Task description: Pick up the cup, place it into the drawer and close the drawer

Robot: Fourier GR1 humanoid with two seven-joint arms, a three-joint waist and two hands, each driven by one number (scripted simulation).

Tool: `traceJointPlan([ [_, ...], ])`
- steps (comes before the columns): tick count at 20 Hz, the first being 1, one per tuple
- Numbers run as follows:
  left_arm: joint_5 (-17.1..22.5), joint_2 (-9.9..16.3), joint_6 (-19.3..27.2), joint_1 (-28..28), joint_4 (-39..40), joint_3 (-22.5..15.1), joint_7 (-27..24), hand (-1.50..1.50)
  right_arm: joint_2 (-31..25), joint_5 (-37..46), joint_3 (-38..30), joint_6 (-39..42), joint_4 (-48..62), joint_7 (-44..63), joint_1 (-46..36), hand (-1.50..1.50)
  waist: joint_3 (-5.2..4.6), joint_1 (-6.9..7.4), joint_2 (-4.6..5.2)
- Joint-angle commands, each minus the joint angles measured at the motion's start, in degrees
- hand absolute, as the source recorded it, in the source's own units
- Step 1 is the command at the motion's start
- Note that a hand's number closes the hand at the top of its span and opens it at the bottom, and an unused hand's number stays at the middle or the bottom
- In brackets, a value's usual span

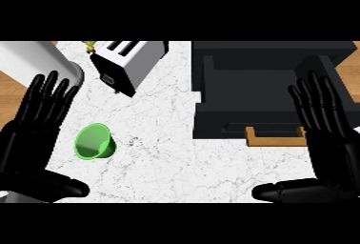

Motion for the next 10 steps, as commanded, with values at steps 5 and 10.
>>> traceJointPlan([
  [5, 1.0, 2.2, -4.4, 5.0, 3.8, 4.1, -3.0, -1.50, -0.6, 0.1, -2.2, -1.3, -0.1, 3.5, -4.1, -1.50, -0.01, 0.21, 0.00],
  [10, -3.2, 0.9, -2.5, 2.5, 7.3, 2.5, -3.0, -1.50, -0.2, -1.0, -2.2, 1.0, 0.7, -0.1, -1.1, -1.50, 0.00, 0.01, 0.01],
])
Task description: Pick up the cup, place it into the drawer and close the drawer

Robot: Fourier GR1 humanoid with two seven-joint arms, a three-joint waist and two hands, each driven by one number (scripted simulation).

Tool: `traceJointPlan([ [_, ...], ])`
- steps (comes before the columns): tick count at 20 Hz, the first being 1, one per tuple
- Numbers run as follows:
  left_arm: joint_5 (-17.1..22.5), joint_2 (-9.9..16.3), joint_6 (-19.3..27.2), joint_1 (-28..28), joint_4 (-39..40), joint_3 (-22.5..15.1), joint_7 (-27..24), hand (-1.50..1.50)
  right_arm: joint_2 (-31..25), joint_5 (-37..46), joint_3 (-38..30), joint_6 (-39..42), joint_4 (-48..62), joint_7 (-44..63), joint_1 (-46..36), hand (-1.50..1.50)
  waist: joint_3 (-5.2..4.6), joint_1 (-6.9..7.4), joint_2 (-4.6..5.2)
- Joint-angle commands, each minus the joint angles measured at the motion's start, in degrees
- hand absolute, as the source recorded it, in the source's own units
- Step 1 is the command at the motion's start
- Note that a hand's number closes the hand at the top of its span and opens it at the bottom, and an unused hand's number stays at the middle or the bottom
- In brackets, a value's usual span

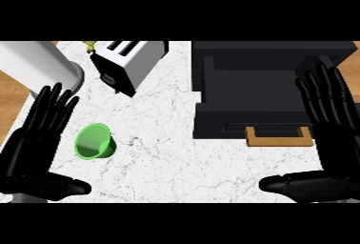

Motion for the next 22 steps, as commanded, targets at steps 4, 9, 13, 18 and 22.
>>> traceJointPlan([
  [4, -4.1, -0.8, 0.0, -1.4, 10.1, 0.8, -4.7, -1.50, -0.1, 0.0, 0.0, -0.1, -2.6, 2.4, 0.9, -1.50, 0.00, -0.16, 0.02],
  [9, -8.6, -1.2, 0.0, 0.5, 16.1, 1.9, -12.3, -1.50, -0.2, -0.7, -1.6, 2.3, 0.9, -3.5, 2.1, -1.50, 0.01, -0.10, 0.06],
  [13, -5.1, 3.8, -5.3, -0.9, 21.4, 6.6, -14.9, -1.50, 0.2, 0.9, 0.3, 0.2, 0.1, 1.7, -1.2, -1.50, -0.01, 0.01, 0.04],
  [18, -7.0, 4.8, -6.4, -3.7, 28.7, 6.3, -16.9, -1.50, 0.8, 0.6, 0.8, 1.0, -1.3, 1.0, 1.2, -1.50, 0.00, -0.09, 0.02],
  [22, -10.2, 3.3, -3.4, -6.9, 35.1, 5.5, -20.4, -1.50, -2.1, -4.6, -5.3, 2.2, -0.8, 3.3, -1.9, -1.50, 0.00, -0.14, 0.04],
])
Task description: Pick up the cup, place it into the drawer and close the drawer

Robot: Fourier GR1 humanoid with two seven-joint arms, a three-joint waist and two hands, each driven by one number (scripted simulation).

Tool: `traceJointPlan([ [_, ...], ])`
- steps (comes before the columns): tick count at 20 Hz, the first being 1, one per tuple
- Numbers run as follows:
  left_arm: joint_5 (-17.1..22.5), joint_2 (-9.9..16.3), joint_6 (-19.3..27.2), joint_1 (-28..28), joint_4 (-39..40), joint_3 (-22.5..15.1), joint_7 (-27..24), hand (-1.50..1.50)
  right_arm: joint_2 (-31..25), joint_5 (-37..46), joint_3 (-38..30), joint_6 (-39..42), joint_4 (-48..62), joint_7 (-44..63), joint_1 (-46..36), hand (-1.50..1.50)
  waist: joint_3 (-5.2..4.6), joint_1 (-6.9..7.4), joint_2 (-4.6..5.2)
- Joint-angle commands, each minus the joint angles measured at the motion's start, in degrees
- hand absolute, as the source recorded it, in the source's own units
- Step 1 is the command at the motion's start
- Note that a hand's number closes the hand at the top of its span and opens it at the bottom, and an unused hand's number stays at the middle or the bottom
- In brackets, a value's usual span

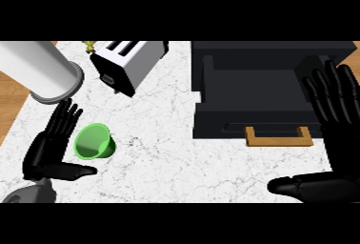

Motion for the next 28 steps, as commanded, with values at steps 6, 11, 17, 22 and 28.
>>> traceJointPlan([
  [6, -3.5, 0.9, -1.6, -1.0, 12.5, 0.2, -9.5, -1.50, 1.2, 1.7, 1.4, -2.0, 2.4, 1.4, -4.4, -1.50, 0.00, 0.11, 0.01],
  [11, -4.4, 3.5, -2.3, -7.7, 25.1, 2.6, -15.4, -1.50, 0.3, 0.3, 1.7, -0.3, -4.5, 4.4, 1.2, -1.50, -0.02, -0.31, 0.04],
  [17, -4.6, 2.4, -1.5, -6.5, 26.4, 1.9, -18.7, -1.50, 0.4, 0.3, 0.4, -1.4, 1.4, 3.7, -5.6, -1.50, 0.00, 0.07, 0.00],
  [22, -6.5, 2.6, 1.0, -9.4, 33.5, 1.5, -22.3, -1.50, 1.6, 1.2, 2.4, 0.4, -0.4, -0.2, 0.4, -1.50, 0.01, -0.03, -0.01],
  [28, -8.3, 6.2, -1.8, -17.8, 48.9, 2.6, -30.0, -1.50, 0.9, 1.0, 1.2, 0.5, -0.1, 0.0, -0.3, -1.50, -0.02, -0.32, 0.09],
])
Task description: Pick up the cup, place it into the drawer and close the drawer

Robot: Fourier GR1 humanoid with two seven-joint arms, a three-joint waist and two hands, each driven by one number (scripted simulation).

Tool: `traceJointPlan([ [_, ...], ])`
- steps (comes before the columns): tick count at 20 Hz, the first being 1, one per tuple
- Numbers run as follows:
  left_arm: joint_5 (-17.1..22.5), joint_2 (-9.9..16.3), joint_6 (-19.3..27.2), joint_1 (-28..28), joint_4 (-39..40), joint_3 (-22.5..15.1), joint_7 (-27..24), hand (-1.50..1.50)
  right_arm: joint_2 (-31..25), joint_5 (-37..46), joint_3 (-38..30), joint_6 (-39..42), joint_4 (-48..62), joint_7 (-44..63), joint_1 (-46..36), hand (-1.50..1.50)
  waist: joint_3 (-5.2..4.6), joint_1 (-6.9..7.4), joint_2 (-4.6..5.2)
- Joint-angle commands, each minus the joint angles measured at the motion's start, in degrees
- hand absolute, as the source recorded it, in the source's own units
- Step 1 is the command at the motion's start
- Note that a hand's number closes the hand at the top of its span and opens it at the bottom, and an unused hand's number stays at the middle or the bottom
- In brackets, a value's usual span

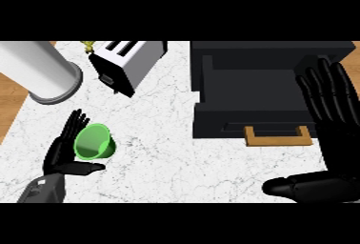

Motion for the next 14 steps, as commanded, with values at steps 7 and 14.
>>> traceJointPlan([
  [7, -0.3, 1.6, -3.4, -5.2, 9.9, 0.4, -7.0, -1.50, 0.4, -1.0, -0.5, 2.7, 0.9, -4.9, 4.7, -1.50, -0.03, -0.28, 0.08],
  [14, 0.4, 0.3, -5.4, -5.0, 12.7, 0.1, -9.2, -1.50, 0.0, -0.5, 0.2, 2.3, -3.2, -2.0, 6.2, -1.50, -0.05, -0.45, 0.11],
])
